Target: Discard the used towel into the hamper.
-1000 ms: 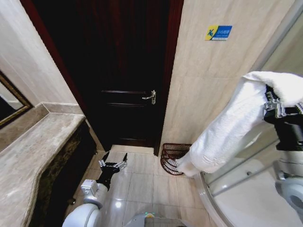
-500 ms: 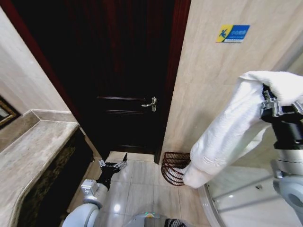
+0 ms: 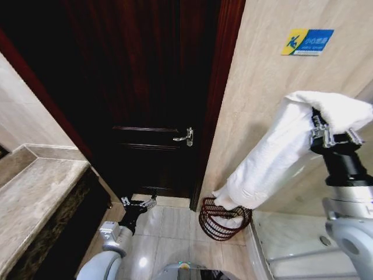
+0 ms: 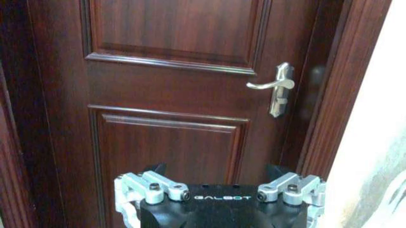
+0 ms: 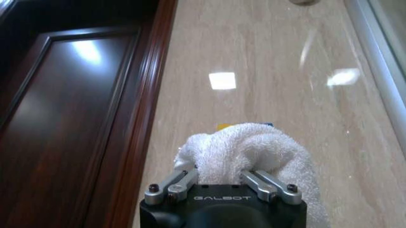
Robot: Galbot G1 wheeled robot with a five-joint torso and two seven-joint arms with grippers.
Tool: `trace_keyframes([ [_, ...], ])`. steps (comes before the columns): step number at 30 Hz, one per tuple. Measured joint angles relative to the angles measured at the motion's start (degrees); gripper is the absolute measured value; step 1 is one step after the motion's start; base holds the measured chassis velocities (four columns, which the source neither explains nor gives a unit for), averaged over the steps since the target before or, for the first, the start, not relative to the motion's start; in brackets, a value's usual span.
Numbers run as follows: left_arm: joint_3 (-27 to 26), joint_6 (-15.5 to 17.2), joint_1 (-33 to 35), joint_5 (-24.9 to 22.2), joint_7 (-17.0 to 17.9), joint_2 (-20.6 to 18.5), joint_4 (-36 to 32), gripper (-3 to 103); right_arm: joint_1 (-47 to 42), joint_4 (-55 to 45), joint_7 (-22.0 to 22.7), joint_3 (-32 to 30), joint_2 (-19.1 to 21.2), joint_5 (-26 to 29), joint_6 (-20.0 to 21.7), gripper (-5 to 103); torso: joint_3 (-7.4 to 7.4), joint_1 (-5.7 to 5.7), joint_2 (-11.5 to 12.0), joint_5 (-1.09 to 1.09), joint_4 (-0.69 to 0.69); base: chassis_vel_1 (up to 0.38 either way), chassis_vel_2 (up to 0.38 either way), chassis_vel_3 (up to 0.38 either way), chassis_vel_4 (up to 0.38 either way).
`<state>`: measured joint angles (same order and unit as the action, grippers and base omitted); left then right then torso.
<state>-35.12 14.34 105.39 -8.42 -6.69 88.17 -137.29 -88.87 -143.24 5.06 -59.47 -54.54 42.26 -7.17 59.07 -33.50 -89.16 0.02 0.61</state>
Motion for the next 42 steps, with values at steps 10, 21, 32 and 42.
trace_keyframes([
  [10,0.0,0.0,0.0,0.0,0.0,0.0,0.0,100,-0.1,2.1,-2.3,3.2,-1.9,-2.5,-3.2,12,0.0,0.0,0.0,-0.03,0.0,0.0,0.0,0.0,0.0],
  [21,0.0,0.0,0.0,0.0,0.0,0.0,0.0,100,1.1,4.3,-2.2,5.7,-2.1,-4.2,-4.2,12,0.0,-0.01,0.0,-0.01,0.0,0.0,0.0,0.0,0.0],
  [32,0.0,0.0,0.0,0.0,0.0,0.0,0.0,100,1.1,6.8,-3.4,7.7,-3.2,-5.9,-5.9,12,0.01,-0.01,0.0,-0.02,0.0,0.0,0.0,0.0,0.0],
  [42,0.0,0.0,0.0,0.0,0.0,0.0,0.0,100,2.0,9.3,-3.8,10.6,-3.9,-7.5,-7.4,12,0.01,-0.01,0.0,-0.01,0.0,0.0,0.0,0.0,0.0],
])
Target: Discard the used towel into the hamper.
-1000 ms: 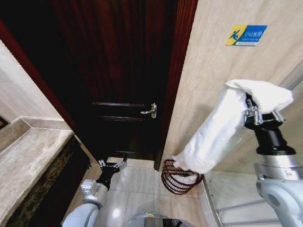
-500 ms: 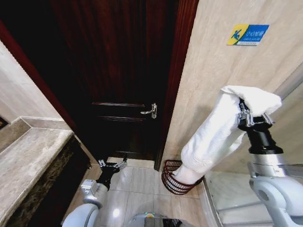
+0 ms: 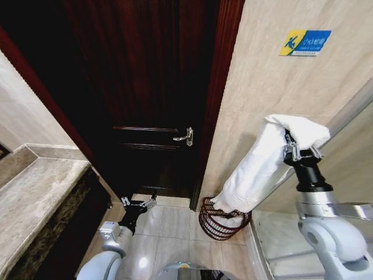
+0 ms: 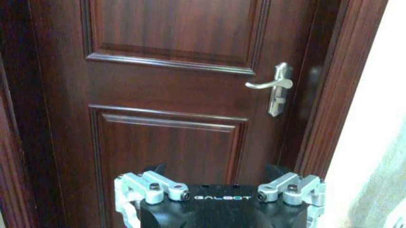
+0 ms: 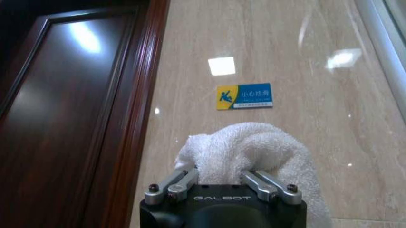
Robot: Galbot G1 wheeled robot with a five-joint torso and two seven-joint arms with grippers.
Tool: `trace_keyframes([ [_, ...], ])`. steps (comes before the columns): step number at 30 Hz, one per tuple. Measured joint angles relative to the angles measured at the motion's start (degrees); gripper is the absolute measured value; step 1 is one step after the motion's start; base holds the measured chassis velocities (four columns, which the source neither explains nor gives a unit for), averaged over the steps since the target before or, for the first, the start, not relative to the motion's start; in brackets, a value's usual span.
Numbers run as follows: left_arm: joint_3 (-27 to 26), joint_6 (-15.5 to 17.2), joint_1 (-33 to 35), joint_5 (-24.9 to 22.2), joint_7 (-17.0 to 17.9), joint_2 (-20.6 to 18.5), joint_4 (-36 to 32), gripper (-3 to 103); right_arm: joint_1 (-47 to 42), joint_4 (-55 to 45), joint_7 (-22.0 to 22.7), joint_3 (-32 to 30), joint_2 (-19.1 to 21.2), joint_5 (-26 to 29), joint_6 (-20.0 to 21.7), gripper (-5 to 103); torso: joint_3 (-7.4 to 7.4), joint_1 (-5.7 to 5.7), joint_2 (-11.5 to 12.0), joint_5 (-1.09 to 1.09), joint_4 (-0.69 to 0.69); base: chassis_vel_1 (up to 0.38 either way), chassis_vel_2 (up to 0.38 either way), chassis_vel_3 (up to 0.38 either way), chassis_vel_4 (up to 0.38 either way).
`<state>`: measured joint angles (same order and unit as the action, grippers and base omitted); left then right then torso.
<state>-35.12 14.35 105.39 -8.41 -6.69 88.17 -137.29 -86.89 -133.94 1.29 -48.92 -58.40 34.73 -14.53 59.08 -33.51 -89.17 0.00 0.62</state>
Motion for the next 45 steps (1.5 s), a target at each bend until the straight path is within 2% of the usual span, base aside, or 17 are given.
trace_keyframes([
  [17,0.0,0.0,0.0,0.0,0.0,0.0,0.0,100,1.3,5.4,-1.9,4.7,-1.8,-2.6,-3.1,12,0.0,0.0,0.0,0.0,0.0,0.0,0.0,0.0,0.0],
  [45,0.0,0.0,0.0,0.0,0.0,0.0,0.0,100,2.0,13.7,-4.6,5.7,-4.4,-4.7,-6.6,12,0.0,0.0,0.0,0.0,0.0,0.0,0.0,0.0,0.0],
])
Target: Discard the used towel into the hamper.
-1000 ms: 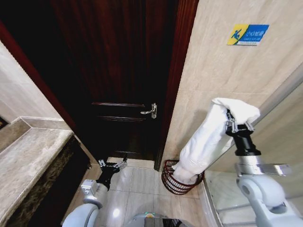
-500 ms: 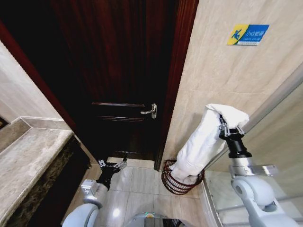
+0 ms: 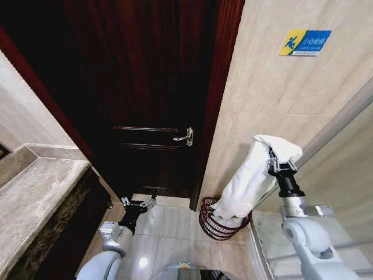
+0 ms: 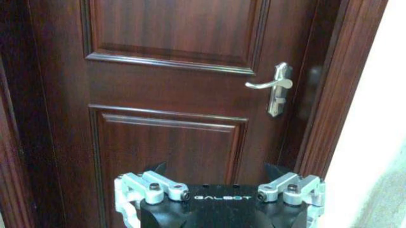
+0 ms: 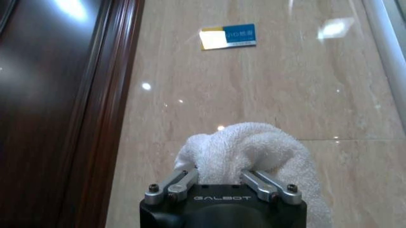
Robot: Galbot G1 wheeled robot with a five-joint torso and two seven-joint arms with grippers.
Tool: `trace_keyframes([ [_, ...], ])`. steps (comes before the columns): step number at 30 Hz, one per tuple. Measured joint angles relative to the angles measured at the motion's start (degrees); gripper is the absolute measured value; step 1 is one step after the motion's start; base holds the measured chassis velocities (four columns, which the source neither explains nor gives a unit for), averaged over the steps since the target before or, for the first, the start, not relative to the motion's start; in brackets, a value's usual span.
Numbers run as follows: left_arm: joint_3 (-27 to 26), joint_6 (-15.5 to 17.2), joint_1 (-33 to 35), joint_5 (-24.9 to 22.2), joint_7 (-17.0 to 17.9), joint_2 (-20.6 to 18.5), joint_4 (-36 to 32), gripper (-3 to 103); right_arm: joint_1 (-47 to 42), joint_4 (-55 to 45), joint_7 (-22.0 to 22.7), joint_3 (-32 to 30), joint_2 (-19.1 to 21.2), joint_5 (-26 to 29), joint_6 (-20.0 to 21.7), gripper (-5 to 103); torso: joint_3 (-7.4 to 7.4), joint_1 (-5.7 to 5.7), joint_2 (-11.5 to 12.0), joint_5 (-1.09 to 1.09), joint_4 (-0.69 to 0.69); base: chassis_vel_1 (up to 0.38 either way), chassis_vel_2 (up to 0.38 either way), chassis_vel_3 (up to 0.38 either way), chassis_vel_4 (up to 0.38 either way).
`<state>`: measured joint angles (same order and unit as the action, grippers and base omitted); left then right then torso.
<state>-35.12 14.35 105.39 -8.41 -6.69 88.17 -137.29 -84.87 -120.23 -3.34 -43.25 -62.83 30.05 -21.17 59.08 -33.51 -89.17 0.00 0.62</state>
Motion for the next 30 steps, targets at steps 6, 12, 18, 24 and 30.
trace_keyframes([
  [6,0.0,0.0,0.0,0.0,0.0,0.0,0.0,100,0.4,1.8,-0.4,0.5,-0.4,-0.4,-0.8,12,0.0,0.0,0.0,0.0,0.0,0.0,0.0,0.0,0.0],
  [12,0.0,0.0,0.0,0.0,0.0,0.0,0.0,100,0.7,3.7,-1.0,0.7,-0.6,-0.6,-1.8,12,0.0,0.0,0.0,0.0,0.0,0.0,0.0,0.0,0.0],
  [18,0.0,0.0,0.0,0.0,0.0,0.0,0.0,100,0.9,5.3,-1.3,0.9,-1.0,-0.9,-2.5,12,0.0,0.0,0.0,0.0,0.0,0.0,0.0,0.0,0.0],
  [24,0.0,0.0,0.0,0.0,0.0,0.0,0.0,100,1.1,6.4,-1.7,1.3,-1.2,-1.2,-3.0,12,0.0,0.0,0.0,0.0,0.0,0.0,0.0,0.0,0.0],
  [30,0.0,0.0,0.0,0.0,0.0,0.0,0.0,100,1.3,7.2,-1.8,1.8,-1.5,-1.6,-3.4,12,0.0,0.0,0.0,0.0,0.0,0.0,0.0,0.0,0.0],
])
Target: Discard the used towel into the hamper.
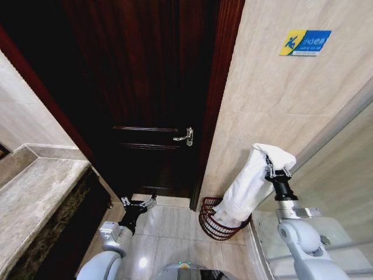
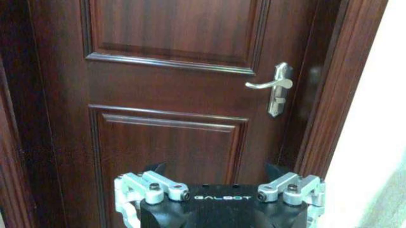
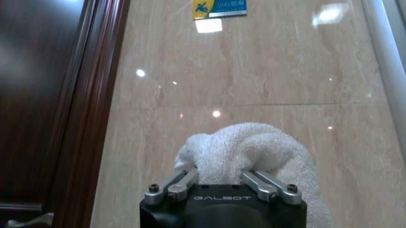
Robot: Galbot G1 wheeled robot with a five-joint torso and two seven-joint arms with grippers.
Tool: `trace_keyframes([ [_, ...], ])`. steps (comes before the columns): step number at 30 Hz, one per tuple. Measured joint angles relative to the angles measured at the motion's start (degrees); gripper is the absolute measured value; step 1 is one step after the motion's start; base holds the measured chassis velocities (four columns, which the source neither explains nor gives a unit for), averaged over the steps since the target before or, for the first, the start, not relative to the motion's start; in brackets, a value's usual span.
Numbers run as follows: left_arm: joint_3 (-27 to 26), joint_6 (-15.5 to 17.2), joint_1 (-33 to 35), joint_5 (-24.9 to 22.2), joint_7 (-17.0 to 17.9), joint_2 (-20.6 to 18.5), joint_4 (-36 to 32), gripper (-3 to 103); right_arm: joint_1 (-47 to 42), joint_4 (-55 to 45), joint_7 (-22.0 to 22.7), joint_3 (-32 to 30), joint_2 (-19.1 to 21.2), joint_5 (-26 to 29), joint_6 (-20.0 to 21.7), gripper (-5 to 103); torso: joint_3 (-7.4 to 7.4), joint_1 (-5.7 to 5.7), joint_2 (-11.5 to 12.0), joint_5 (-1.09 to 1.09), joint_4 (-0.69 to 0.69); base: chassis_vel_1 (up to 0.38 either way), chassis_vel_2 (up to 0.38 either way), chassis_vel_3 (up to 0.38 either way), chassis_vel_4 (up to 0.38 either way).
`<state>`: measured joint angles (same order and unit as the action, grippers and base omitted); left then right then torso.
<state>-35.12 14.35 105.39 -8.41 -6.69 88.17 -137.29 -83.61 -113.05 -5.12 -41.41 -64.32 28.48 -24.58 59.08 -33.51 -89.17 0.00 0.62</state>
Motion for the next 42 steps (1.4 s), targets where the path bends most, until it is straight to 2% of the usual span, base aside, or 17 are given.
trace_keyframes([
  [42,0.0,0.0,0.0,0.0,0.0,0.0,0.0,100,3.7,13.8,-2.5,4.0,-1.8,-3.2,-4.7,12,0.0,0.0,0.0,0.0,0.0,0.0,0.0,0.0,0.0],
])
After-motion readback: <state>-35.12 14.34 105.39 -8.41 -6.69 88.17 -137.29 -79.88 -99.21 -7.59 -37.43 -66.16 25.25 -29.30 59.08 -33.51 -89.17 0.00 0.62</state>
